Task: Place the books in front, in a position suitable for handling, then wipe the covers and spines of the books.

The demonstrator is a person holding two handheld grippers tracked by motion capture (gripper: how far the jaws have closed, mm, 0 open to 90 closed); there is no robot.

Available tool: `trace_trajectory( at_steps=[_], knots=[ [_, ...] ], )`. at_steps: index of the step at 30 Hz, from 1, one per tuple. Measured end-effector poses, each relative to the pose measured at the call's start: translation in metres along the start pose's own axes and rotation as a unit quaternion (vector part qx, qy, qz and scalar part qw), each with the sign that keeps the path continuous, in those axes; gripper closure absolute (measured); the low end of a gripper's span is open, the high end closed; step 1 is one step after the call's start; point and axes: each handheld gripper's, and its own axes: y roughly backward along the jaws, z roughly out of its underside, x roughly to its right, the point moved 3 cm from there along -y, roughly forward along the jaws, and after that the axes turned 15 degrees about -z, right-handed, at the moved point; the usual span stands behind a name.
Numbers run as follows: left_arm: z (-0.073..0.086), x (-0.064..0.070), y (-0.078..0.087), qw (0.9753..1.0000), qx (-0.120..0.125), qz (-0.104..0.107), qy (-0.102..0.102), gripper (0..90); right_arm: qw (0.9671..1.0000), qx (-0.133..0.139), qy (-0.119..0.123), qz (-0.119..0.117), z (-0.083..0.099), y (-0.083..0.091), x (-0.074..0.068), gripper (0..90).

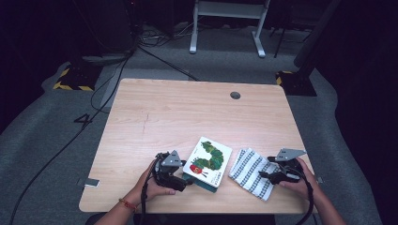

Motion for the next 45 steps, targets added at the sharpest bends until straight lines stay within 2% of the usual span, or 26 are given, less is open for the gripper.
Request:
trace_trajectory(
  at_steps=[2,5,7,11,12,13,14,15,16,18,20,24,26,27,28,31,35,37,40,45],
  knots=[
    [0.000,0.000,-0.001,1.0000,-0.002,-0.001,0.000,24.5,0.9997,0.000,0.009,-0.022,-0.005,-0.003,-0.008,22.5],
    [-0.001,0.000,-0.003,1.0000,-0.003,-0.001,-0.001,24.5,0.9988,-0.028,0.022,-0.035,-0.007,-0.014,-0.019,19.8],
    [-0.002,0.001,-0.005,1.0000,-0.004,-0.001,-0.002,24.6,0.9981,-0.046,0.026,-0.033,-0.006,-0.023,-0.022,16.2],
    [-0.004,0.001,-0.007,1.0000,-0.003,-0.002,-0.002,24.6,0.9982,-0.043,0.016,-0.039,-0.007,-0.025,-0.019,17.1],
    [-0.006,0.001,-0.009,1.0000,-0.001,0.000,-0.002,24.6,0.9982,-0.046,0.015,-0.037,-0.007,-0.024,-0.019,22.4],
    [-0.006,0.001,-0.009,1.0000,-0.001,0.000,-0.002,24.6,0.9982,-0.046,0.015,-0.037,-0.007,-0.024,-0.019,22.4],
    [-0.007,0.001,-0.010,1.0000,0.001,0.003,0.002,24.6,0.9980,-0.049,0.013,-0.037,-0.009,-0.023,-0.020,29.2],
    [-0.008,0.001,-0.012,1.0000,0.002,0.005,0.001,24.6,0.9981,-0.047,0.012,-0.038,-0.010,-0.022,-0.019,44.3],
    [-0.009,0.000,-0.014,1.0000,0.001,0.006,0.001,24.8,0.9984,-0.041,0.010,-0.037,-0.011,-0.021,-0.018,54.3],
    [-0.009,0.000,-0.016,1.0000,0.001,0.007,-0.002,24.9,0.9986,-0.039,0.007,-0.034,-0.012,-0.019,-0.015,64.5],
    [-0.009,-0.001,-0.017,1.0000,0.000,0.010,-0.001,25.3,0.9989,-0.036,0.004,-0.031,-0.012,-0.018,-0.012,71.7],
    [-0.011,-0.001,-0.016,0.9999,0.004,0.011,0.000,25.6,0.9994,-0.027,0.003,-0.023,-0.011,-0.018,-0.010,79.9],
    [-0.011,-0.001,-0.016,0.9999,0.006,0.009,0.000,25.6,0.9997,-0.022,0.009,-0.010,-0.011,-0.018,-0.011,81.7],
    [-0.012,-0.001,-0.016,1.0000,0.007,-0.002,-0.002,27.9,0.9997,-0.020,0.009,-0.007,-0.011,-0.018,-0.011,82.0],
    [-0.012,-0.002,-0.016,1.0000,0.009,-0.001,-0.001,31.8,0.9998,-0.016,0.010,-0.007,-0.011,-0.018,-0.011,82.2],
    [-0.012,-0.003,-0.017,1.0000,0.007,0.005,0.002,32.1,1.0000,-0.004,0.005,-0.003,-0.010,-0.014,-0.010,82.7],
    [-0.010,-0.001,-0.021,0.9999,0.000,-0.002,-0.012,34.8,0.9998,0.019,-0.001,-0.004,-0.012,-0.008,-0.006,83.0],
    [-0.011,-0.001,-0.021,0.9999,0.002,-0.004,-0.012,35.8,0.9997,0.025,0.004,-0.001,-0.013,-0.005,-0.007,83.1],
    [-0.015,-0.003,-0.021,0.9999,0.014,-0.004,-0.005,42.4,0.9989,0.048,0.004,-0.002,-0.018,0.001,-0.008,83.1],
    [-0.017,-0.004,-0.024,0.9998,0.016,-0.013,-0.009,42.9,0.9965,0.083,0.011,0.001,-0.027,0.012,-0.007,83.2]
  ],
)
